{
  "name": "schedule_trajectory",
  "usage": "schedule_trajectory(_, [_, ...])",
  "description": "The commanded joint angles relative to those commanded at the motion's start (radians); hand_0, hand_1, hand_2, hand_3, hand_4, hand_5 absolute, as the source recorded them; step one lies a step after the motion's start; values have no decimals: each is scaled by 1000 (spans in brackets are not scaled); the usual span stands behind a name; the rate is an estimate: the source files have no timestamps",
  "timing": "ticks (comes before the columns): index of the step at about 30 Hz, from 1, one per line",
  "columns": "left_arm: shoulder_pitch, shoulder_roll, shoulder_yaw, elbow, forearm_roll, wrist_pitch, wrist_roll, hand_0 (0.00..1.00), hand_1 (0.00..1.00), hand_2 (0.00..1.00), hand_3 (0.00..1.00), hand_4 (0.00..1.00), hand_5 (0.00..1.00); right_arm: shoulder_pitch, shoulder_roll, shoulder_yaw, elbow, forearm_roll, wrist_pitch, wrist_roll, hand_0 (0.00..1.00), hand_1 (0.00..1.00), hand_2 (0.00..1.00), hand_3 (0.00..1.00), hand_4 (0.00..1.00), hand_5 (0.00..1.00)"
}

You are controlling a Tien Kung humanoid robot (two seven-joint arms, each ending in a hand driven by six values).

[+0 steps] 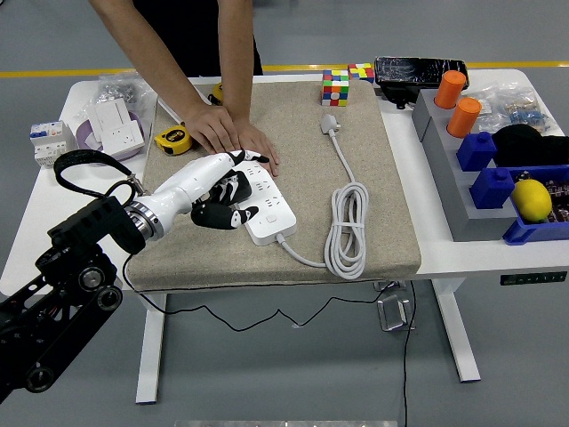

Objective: Pick up the plug,place it near the board,insert it into the board,press the button

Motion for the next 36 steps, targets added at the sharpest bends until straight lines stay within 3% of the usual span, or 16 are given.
schedule_trajectory(5, [-36, 3, 54, 31, 85, -7, -4, 158, 28, 148, 847, 584, 2, -4, 2, 2, -1, 4, 0, 0, 868, 796, 764, 778, 998, 846])
schedule_trajectory(17, [-75, 5, 130, 120, 161, -17, -10, 157, 20, 147, 854, 618, 2, 8, 2, 13, 1, 0, -1, 1, 868, 796, 764, 778, 998, 845])
schedule_trajectory(28, [-116, -29, 196, 257, 216, -7, -15, 156, 19, 147, 883, 629, 2, 6, 3, 11, 1, 2, -1, 1, 868, 796, 764, 778, 998, 846])
schedule_trajectory(36, [-124, -45, 202, 309, 224, 0, -19, 156, 18, 146, 886, 636, 2, 6, 2, 9, 0, 4, -1, 1, 868, 796, 764, 777, 998, 847])
